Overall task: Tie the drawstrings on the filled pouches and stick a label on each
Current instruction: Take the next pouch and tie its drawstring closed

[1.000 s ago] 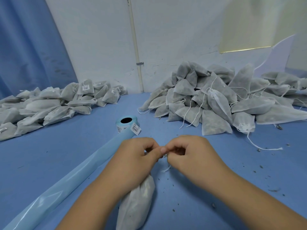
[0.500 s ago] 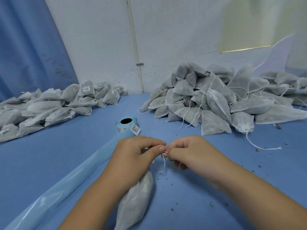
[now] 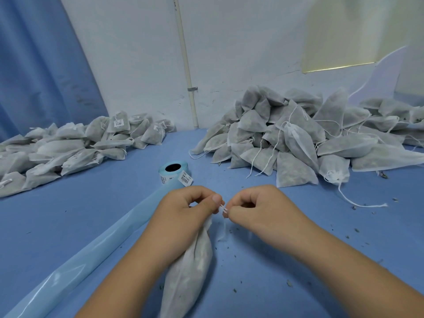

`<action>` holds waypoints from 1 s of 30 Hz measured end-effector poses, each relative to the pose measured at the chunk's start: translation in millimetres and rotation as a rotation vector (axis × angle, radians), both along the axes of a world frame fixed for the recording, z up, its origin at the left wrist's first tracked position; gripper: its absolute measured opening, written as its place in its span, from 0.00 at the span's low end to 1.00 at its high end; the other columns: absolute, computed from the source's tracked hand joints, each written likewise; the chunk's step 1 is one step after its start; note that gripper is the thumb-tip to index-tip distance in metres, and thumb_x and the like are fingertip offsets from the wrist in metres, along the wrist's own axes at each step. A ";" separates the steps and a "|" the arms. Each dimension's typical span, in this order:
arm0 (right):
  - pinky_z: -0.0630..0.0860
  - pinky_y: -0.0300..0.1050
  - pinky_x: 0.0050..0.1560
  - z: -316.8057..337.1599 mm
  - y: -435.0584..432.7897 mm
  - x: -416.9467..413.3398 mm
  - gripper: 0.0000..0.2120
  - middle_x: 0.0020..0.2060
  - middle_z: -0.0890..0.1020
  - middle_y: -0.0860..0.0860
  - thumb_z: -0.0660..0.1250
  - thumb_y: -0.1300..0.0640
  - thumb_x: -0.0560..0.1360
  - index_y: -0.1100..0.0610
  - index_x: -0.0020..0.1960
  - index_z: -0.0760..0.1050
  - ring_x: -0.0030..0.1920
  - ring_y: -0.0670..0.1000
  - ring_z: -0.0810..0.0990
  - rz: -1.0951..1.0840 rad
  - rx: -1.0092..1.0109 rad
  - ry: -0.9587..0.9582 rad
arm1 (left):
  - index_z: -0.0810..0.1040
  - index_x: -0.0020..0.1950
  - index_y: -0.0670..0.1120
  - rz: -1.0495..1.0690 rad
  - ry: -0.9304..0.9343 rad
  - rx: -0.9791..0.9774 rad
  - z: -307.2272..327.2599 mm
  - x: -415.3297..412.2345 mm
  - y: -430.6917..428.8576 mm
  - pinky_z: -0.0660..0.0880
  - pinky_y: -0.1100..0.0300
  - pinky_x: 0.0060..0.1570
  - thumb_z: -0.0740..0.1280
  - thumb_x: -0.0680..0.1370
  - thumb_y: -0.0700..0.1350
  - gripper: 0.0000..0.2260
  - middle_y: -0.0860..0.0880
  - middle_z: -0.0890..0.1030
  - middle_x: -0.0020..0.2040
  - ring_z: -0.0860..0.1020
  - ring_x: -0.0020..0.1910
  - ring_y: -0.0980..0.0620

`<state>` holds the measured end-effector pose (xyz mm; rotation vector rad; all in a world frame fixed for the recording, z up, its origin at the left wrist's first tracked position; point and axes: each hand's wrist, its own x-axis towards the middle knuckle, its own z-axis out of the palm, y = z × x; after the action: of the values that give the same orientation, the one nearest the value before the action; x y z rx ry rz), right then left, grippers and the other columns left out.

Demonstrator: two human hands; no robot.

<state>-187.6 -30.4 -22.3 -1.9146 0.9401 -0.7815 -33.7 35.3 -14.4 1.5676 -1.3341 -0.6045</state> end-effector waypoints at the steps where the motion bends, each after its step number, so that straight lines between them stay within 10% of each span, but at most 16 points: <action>1: 0.63 0.30 0.25 -0.1 0.3 0.4 0.05 0.22 0.73 0.41 0.69 0.57 0.71 0.54 0.38 0.82 0.23 0.40 0.67 0.001 -0.007 -0.002 | 0.84 0.39 0.53 -0.006 0.047 0.004 0.6 -0.4 0.1 0.71 0.60 0.38 0.69 0.77 0.48 0.08 0.56 0.82 0.35 0.75 0.29 0.58; 11: 0.72 0.36 0.34 6.1 3.3 -0.5 0.07 0.39 0.84 0.44 0.69 0.58 0.72 0.46 0.46 0.80 0.39 0.50 0.83 0.104 0.113 -0.096 | 0.86 0.43 0.45 -0.050 0.423 0.080 4.2 -0.2 2.2 0.69 0.65 0.26 0.70 0.75 0.47 0.07 0.50 0.76 0.27 0.70 0.25 0.55; 30: 0.72 0.42 0.36 6.0 8.3 0.7 0.06 0.34 0.83 0.52 0.71 0.55 0.73 0.46 0.37 0.82 0.34 0.50 0.78 0.050 -0.018 -0.143 | 0.84 0.42 0.48 -0.060 0.338 -0.069 0.2 1.1 -1.1 0.69 0.70 0.29 0.71 0.75 0.42 0.04 0.52 0.82 0.34 0.74 0.25 0.61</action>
<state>-186.9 -22.1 -16.3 -1.8635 0.7978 -0.8867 -32.7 34.1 -14.2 1.3056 -1.1360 -0.8124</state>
